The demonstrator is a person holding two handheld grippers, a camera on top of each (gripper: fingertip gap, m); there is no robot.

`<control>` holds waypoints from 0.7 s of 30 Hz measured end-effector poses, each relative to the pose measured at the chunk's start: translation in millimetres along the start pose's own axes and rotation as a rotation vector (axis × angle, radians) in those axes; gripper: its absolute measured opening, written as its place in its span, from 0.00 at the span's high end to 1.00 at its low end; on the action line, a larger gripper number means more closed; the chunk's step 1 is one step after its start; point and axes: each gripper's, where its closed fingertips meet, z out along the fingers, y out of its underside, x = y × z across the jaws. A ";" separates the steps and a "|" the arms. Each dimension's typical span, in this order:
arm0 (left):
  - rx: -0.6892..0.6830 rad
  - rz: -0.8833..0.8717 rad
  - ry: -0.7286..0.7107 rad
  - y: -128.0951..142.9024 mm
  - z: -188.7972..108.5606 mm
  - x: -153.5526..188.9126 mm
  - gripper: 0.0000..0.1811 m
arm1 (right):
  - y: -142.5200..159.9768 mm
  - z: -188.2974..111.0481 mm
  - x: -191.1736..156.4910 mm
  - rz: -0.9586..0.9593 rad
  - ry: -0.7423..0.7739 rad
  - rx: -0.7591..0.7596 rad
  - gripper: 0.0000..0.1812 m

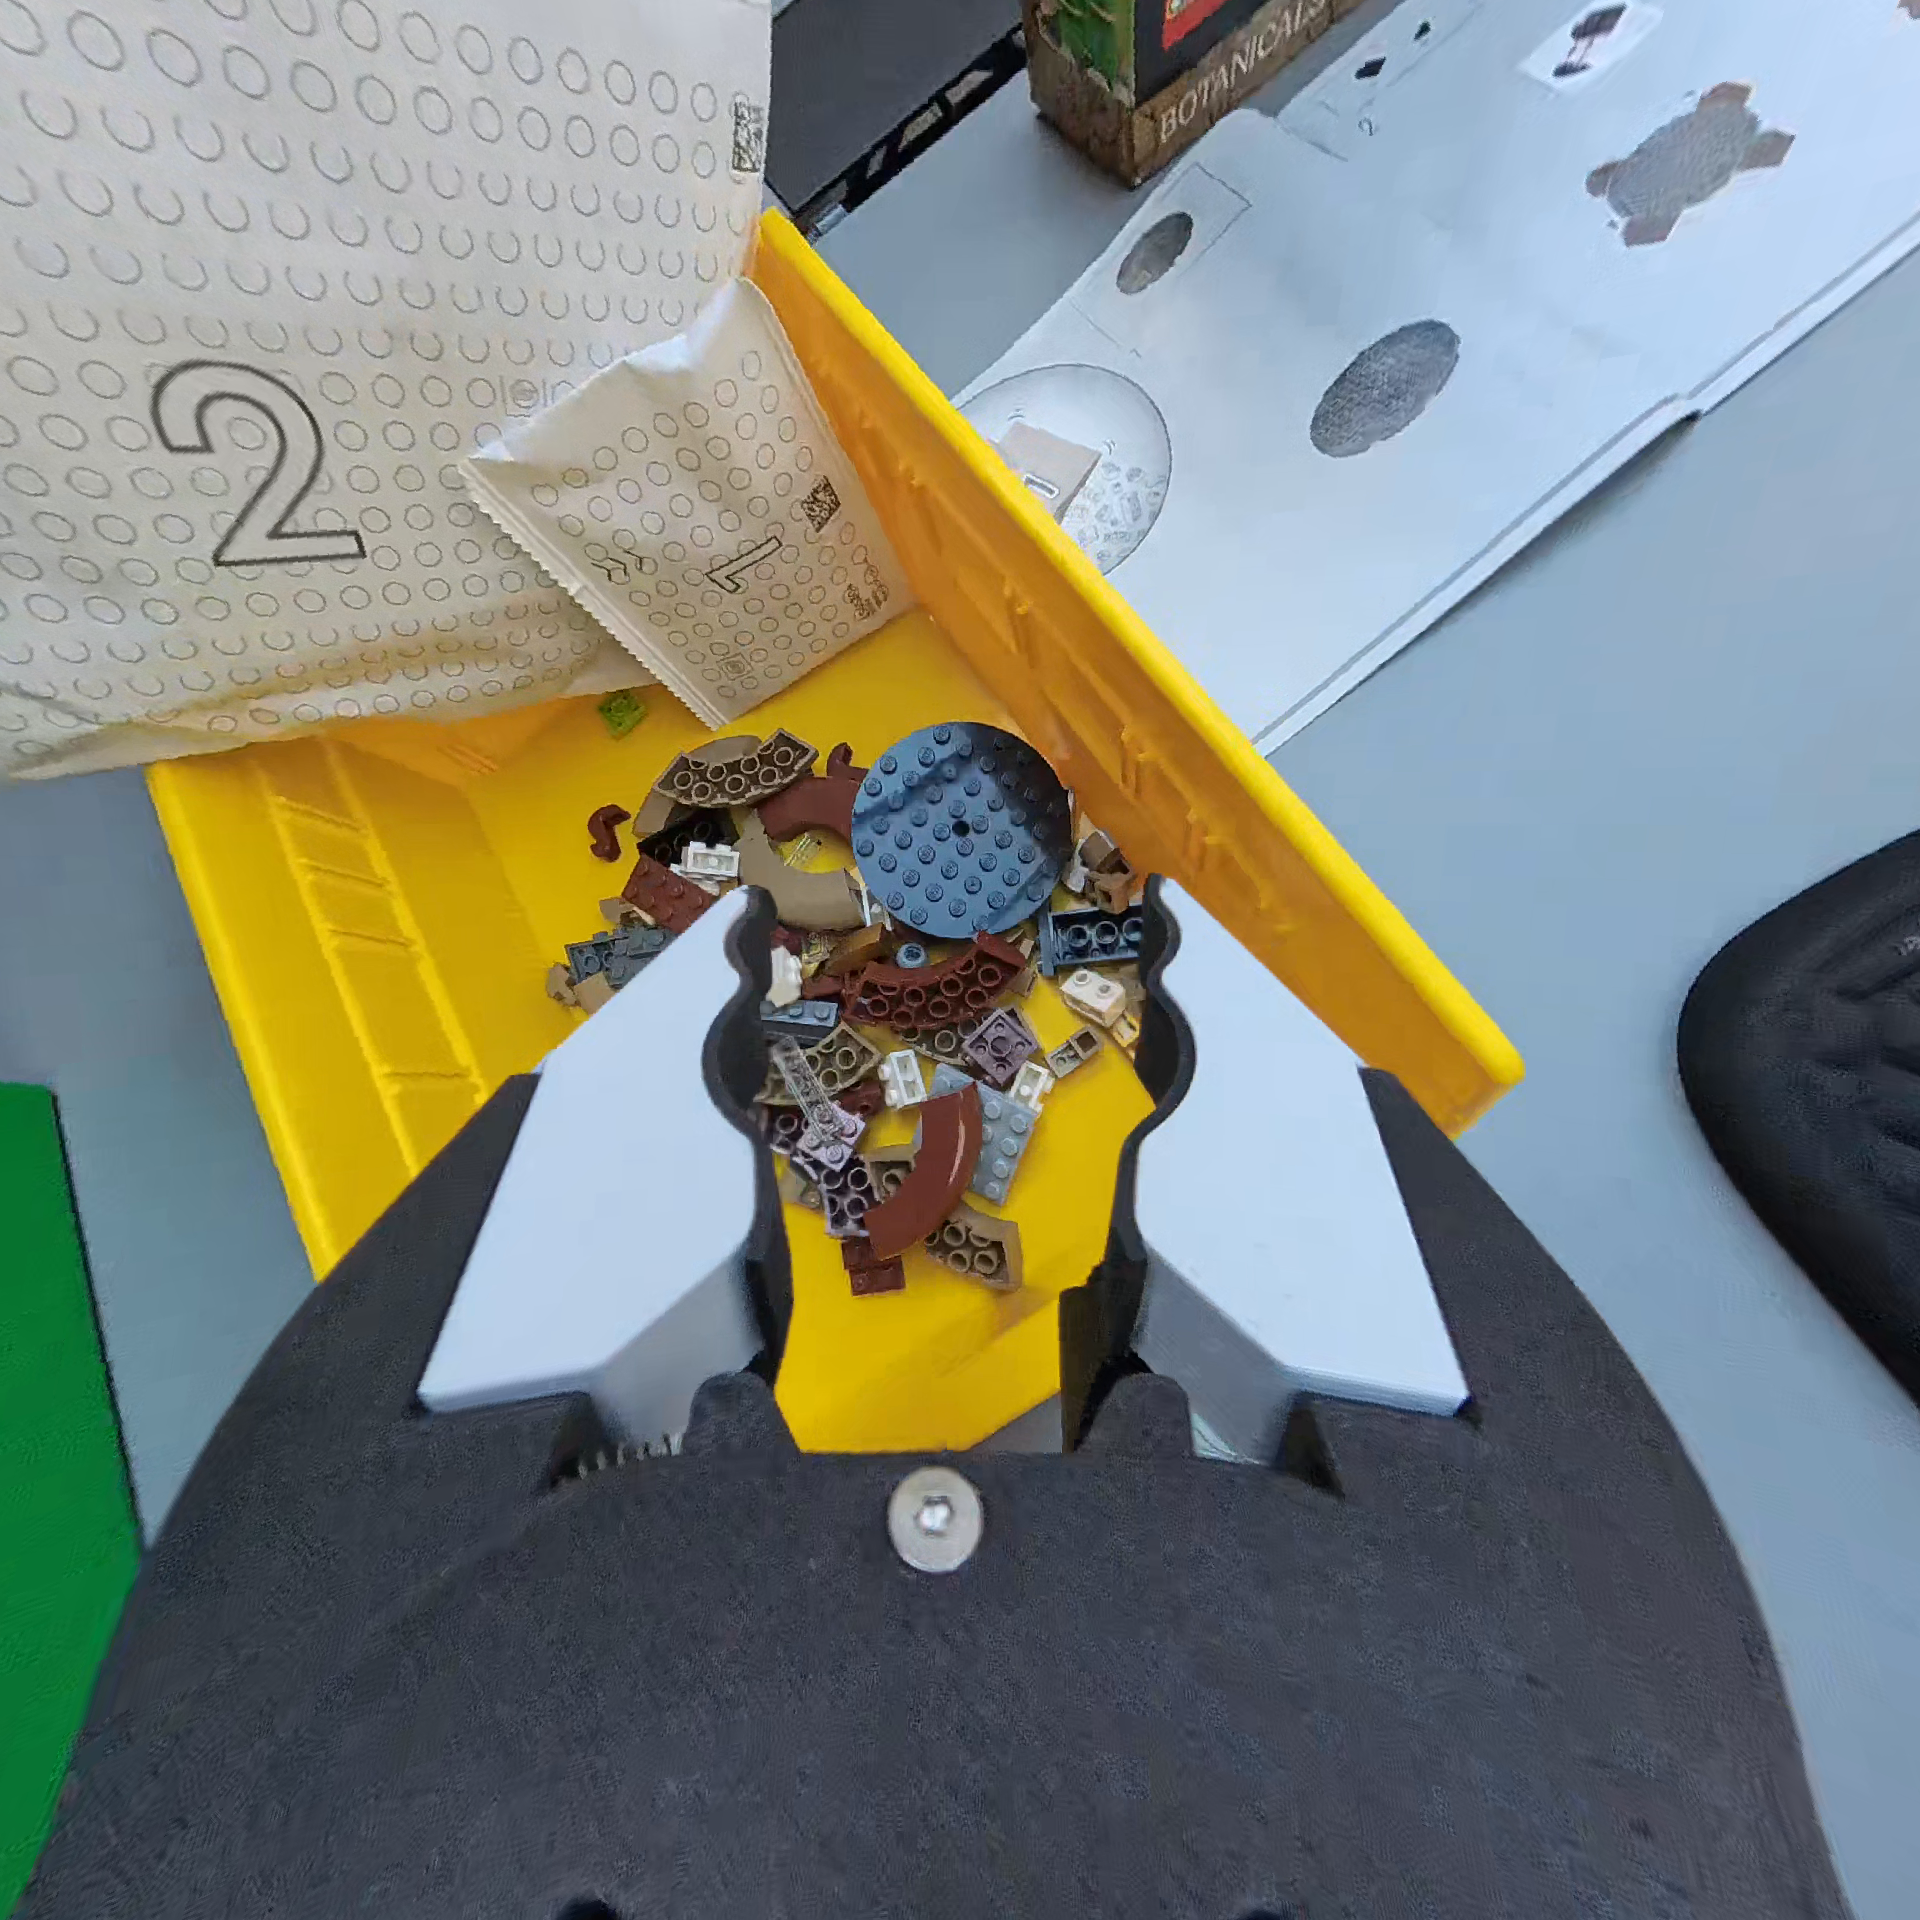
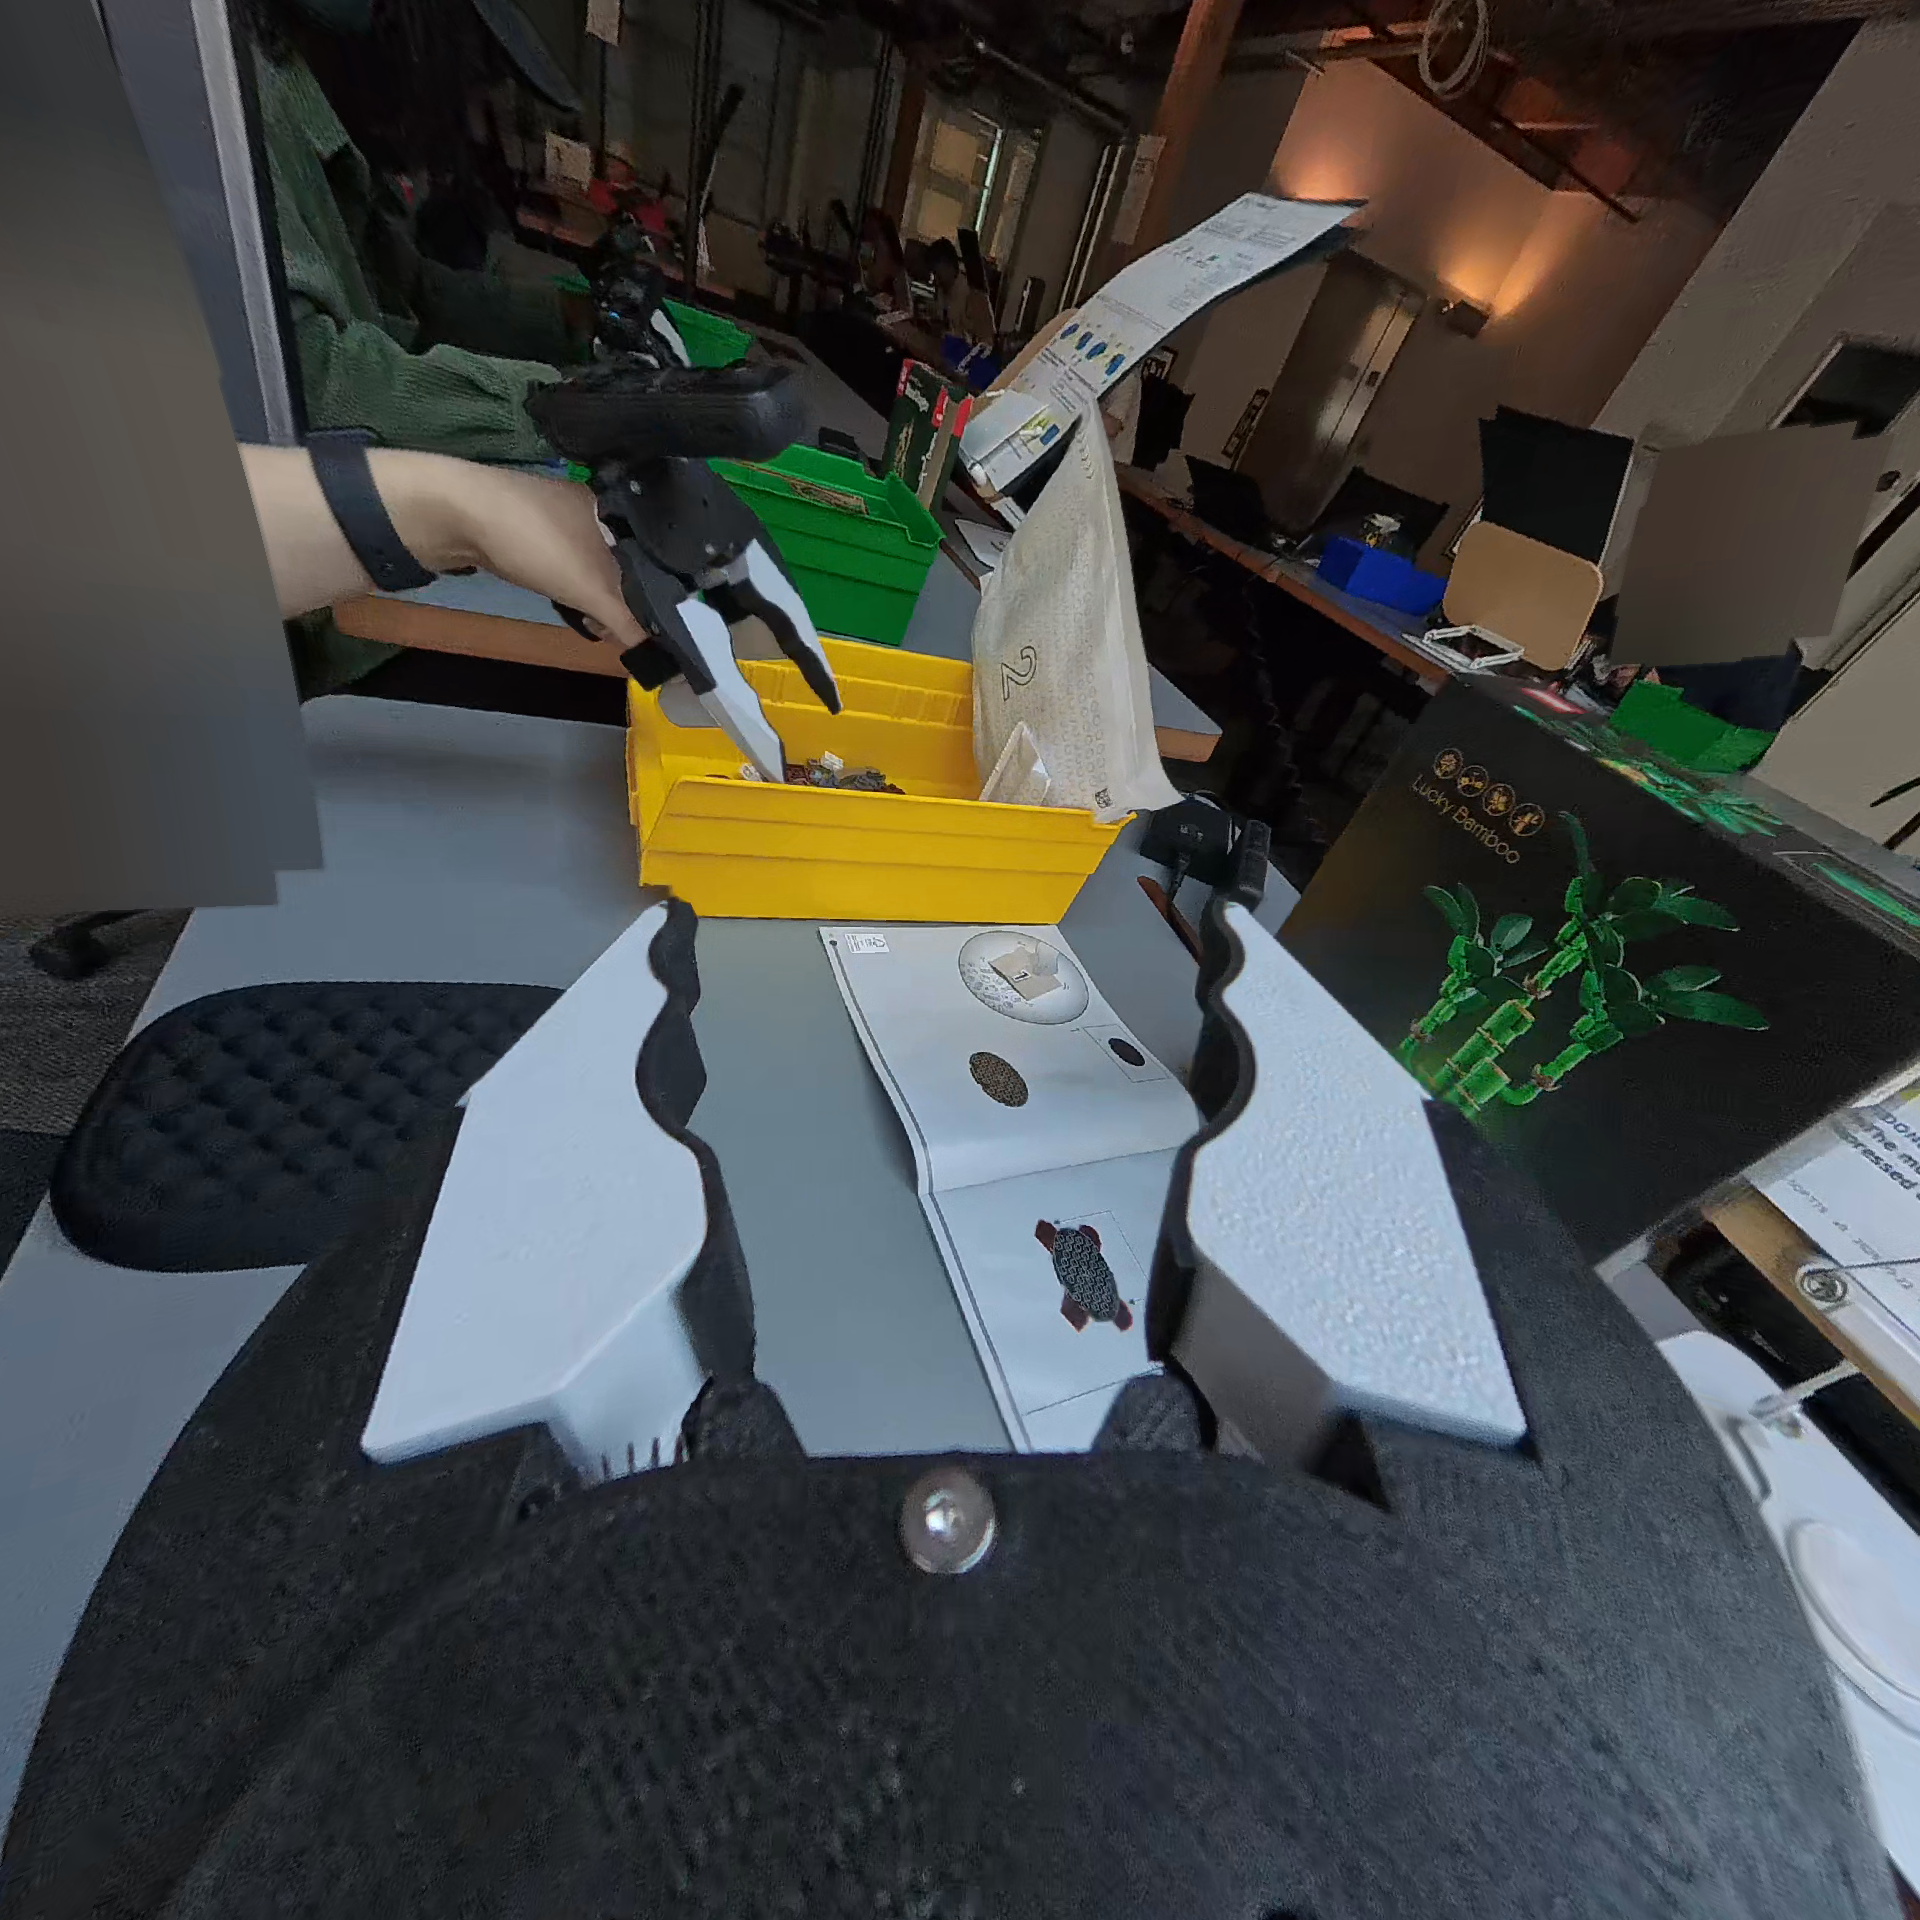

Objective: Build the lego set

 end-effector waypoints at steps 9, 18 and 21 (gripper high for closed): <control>-0.191 0.209 0.089 15.9 30.1 -5.3 0.52 | 24.8 35.0 -32.2 0.007 -0.124 -0.059 0.49; -0.230 0.248 0.161 27.6 73.0 -6.6 0.47 | 23.4 45.9 -26.5 -0.104 -0.045 -0.062 0.54; -0.223 0.275 0.186 27.5 79.4 -7.5 0.49 | 16.5 46.0 -26.4 -0.104 -0.048 -0.030 0.54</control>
